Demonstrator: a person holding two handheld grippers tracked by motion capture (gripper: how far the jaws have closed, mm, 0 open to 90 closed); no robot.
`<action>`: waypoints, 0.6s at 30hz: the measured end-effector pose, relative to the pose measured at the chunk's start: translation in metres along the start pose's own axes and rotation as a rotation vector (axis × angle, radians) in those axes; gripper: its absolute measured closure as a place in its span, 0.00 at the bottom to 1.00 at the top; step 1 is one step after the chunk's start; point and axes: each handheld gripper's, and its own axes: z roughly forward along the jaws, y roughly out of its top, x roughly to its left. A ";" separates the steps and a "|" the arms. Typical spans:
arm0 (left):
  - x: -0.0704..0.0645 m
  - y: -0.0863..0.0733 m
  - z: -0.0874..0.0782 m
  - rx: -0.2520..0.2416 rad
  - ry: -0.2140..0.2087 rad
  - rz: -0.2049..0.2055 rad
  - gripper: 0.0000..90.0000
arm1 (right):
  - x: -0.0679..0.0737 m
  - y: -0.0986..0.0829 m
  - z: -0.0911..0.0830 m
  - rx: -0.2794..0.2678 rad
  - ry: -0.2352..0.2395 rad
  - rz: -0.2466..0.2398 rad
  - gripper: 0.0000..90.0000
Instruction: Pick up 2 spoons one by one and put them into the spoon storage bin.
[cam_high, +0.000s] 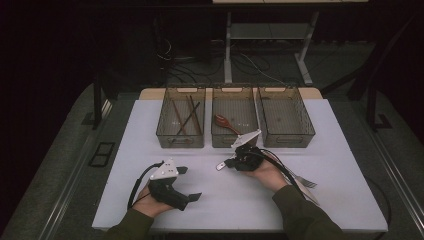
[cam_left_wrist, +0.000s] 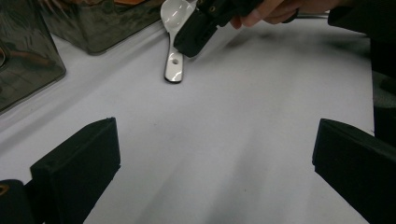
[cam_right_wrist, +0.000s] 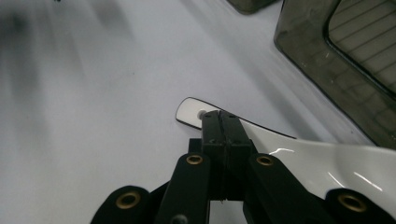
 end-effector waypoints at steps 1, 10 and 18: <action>0.000 0.000 0.000 0.000 -0.001 0.000 0.00 | 0.000 0.001 0.001 -0.003 -0.003 -0.001 1.00; 0.000 0.000 -0.001 0.003 -0.002 0.001 0.00 | -0.003 0.014 0.014 -0.012 -0.019 0.007 1.00; 0.001 0.000 -0.001 -0.003 -0.003 0.002 0.00 | -0.007 0.016 0.014 -0.029 -0.009 0.037 0.99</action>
